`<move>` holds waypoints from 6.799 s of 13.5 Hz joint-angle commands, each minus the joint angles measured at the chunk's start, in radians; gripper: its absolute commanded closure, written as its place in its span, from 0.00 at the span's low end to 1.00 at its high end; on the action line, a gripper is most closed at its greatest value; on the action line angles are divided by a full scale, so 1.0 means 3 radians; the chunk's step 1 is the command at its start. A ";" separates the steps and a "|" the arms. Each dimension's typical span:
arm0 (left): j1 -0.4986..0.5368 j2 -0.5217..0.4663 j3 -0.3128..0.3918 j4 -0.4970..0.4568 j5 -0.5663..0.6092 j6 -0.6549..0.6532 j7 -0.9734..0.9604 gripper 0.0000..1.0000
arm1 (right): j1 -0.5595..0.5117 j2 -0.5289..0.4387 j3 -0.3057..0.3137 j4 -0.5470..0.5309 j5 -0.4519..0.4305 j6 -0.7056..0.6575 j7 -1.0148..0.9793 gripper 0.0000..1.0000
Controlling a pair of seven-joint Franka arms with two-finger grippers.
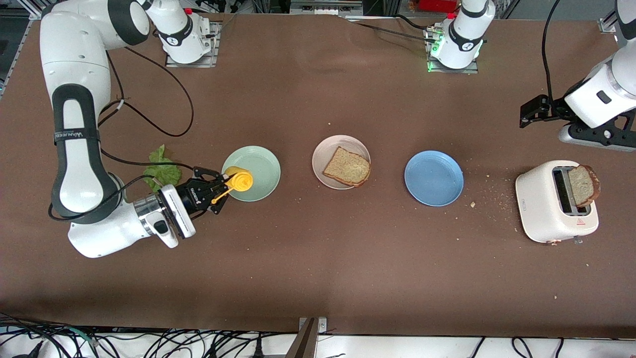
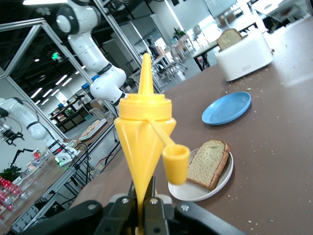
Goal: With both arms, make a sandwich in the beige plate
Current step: 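Carry the yellow bottle back beside the lettuce leaf with the right gripper, then set the bottle down on the table and open the right gripper, then raise the right gripper and move it above the green lettuce leaf, then lower the open right gripper toward the lettuce leaf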
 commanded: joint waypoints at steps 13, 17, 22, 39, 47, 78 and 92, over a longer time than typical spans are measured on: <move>-0.0019 0.0010 0.0005 0.0029 -0.0096 -0.0001 0.0004 0.00 | -0.0819 0.0169 0.0043 -0.0686 -0.0784 -0.0735 -0.2324 1.00; -0.0019 0.0010 0.0005 0.0029 -0.0096 -0.0001 0.0004 0.00 | -0.0824 0.0404 0.0038 -0.0692 -0.0820 -0.0664 -0.2688 1.00; -0.0014 0.0010 0.0005 0.0029 -0.0096 -0.0001 0.0004 0.00 | -0.0824 0.0537 -0.0008 -0.0697 -0.0845 -0.0526 -0.2868 1.00; -0.0014 0.0010 0.0005 0.0029 -0.0096 -0.0001 0.0004 0.00 | -0.0839 0.0584 -0.0274 -0.0227 -0.0886 -0.0622 -0.2128 0.00; -0.0014 0.0010 0.0005 0.0029 -0.0096 -0.0001 0.0004 0.00 | -0.0829 -0.0034 -0.0601 -0.0068 -0.1284 -0.0843 -0.0539 0.00; -0.0014 0.0010 0.0000 0.0029 -0.0096 -0.0001 0.0004 0.00 | 0.0357 -0.2140 -0.0535 -0.2212 -0.3934 0.1492 0.4644 0.00; -0.0019 0.0010 0.0000 0.0029 -0.0096 -0.0001 0.0004 0.00 | 0.0352 -0.2991 -0.0642 -0.4367 -0.3944 0.3451 0.4828 0.00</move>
